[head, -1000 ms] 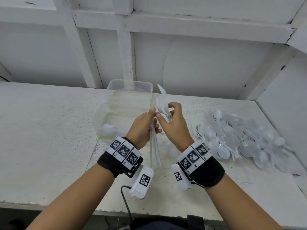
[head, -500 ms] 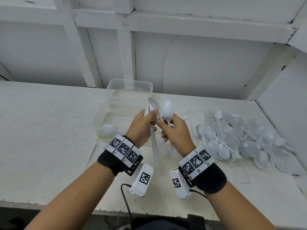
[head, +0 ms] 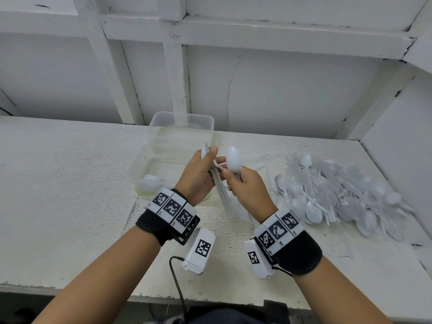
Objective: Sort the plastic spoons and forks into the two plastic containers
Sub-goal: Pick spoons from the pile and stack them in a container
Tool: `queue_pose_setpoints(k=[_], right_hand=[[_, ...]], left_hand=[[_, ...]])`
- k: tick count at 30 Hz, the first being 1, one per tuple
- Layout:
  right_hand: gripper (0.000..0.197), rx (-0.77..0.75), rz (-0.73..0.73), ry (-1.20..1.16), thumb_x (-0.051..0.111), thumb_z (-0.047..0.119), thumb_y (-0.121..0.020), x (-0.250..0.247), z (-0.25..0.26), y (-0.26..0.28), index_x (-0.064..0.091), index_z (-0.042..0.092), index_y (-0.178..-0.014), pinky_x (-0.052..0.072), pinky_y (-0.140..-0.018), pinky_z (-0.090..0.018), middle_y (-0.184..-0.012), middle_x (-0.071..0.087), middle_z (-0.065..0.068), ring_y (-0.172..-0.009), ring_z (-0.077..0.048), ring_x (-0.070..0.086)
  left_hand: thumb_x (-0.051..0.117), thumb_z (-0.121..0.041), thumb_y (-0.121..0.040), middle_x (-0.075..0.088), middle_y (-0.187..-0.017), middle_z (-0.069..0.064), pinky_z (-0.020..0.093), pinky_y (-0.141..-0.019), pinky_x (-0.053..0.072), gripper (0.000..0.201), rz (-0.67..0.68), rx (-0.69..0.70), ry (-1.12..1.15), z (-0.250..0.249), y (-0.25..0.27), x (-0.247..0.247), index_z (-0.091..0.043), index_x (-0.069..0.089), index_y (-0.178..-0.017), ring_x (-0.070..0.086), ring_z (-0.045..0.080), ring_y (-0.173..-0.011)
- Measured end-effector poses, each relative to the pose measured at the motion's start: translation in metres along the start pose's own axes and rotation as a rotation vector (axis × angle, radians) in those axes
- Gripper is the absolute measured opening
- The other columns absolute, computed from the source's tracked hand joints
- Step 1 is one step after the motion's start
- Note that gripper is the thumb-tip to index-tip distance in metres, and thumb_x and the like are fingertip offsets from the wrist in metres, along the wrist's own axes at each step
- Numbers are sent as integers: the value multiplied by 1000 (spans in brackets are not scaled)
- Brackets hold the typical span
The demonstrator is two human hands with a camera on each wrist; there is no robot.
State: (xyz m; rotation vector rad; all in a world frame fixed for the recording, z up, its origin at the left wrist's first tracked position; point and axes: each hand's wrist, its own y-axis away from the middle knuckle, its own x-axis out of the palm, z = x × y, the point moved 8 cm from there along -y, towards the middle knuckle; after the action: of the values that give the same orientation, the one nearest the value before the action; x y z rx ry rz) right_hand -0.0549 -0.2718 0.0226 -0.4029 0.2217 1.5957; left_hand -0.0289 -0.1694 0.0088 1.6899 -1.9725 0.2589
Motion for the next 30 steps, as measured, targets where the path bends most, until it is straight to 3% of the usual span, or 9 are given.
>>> queue_pose_setpoints(k=[3, 5, 8, 11, 13, 17, 22, 27, 30], right_hand=[[15, -2, -9, 38, 50, 27, -96, -2, 2, 2, 63, 21, -95, 38, -55, -10, -62, 55, 11, -55, 3, 53], [25, -5, -57, 71, 45, 29, -97, -8, 2, 1, 63, 12, -100, 40, -60, -18, -71, 60, -1, -66, -8, 57], [26, 11, -126, 38, 33, 21, -101, -17, 0, -2, 40, 13, -125, 36, -54, -18, -72, 51, 1, -58, -9, 48], [19, -5, -94, 18, 30, 11, -100, -15, 1, -2, 25, 16, -118, 36, -55, -23, -74, 44, 3, -57, -11, 44], [13, -62, -54, 77, 33, 9, -99, -8, 5, -4, 28, 17, -108, 36, -58, -21, -78, 45, 3, -64, -11, 46], [12, -250, -52, 206, 49, 7, -93, 4, 13, -8, 57, 7, -102, 38, -73, -11, -97, 58, -6, -89, -14, 53], [30, -370, -155, 272, 49, 31, -88, 3, 14, -8, 71, 13, -98, 45, -77, -32, -92, 55, -4, -85, -21, 51], [33, -410, -246, 389, 50, 44, -84, -5, 15, -9, 74, 25, -97, 41, -73, -33, -97, 49, -5, -82, -18, 43], [35, -352, -118, 302, 53, 42, -87, -1, 14, -10, 62, 24, -116, 46, -82, -31, -105, 48, 5, -95, -14, 49]], left_hand=[[46, -23, -98, 51, -75, 5, 39, -70, 50, 13, -11, 17, 27, -1, 0, -2, -12, 45, -92, 56, 20, -67], [45, -23, -98, 50, -71, 4, 35, -70, 52, 13, -49, 32, 42, -3, 0, -7, -12, 44, -91, 57, 19, -68], [46, -22, -98, 49, -75, 4, 31, -72, 51, 10, -89, 47, 20, -5, -1, -12, -14, 45, -93, 57, 20, -71], [45, -21, -98, 53, -85, 6, 32, -74, 51, 6, -87, 50, -36, -5, 0, -12, -15, 46, -97, 59, 20, -76], [44, -21, -98, 55, -91, 8, 31, -73, 53, 7, -63, 36, -47, -2, 0, -10, -14, 45, -99, 61, 20, -80], [42, -24, -99, 51, -86, 7, 26, -65, 54, 14, 23, 24, -2, 2, -1, -1, -10, 41, -101, 61, 18, -75], [41, -24, -99, 55, -76, 3, 22, -61, 53, 15, 108, 5, -34, 0, 3, 8, -12, 46, -92, 62, 12, -67], [47, -26, -96, 57, -79, 6, 24, -67, 56, 20, 35, -50, -50, 2, 0, -4, -7, 53, -97, 60, 17, -73], [47, -32, -95, 64, -77, 7, 30, -76, 55, 24, -15, -42, 30, -4, -6, -12, -8, 48, -94, 64, 18, -78]])
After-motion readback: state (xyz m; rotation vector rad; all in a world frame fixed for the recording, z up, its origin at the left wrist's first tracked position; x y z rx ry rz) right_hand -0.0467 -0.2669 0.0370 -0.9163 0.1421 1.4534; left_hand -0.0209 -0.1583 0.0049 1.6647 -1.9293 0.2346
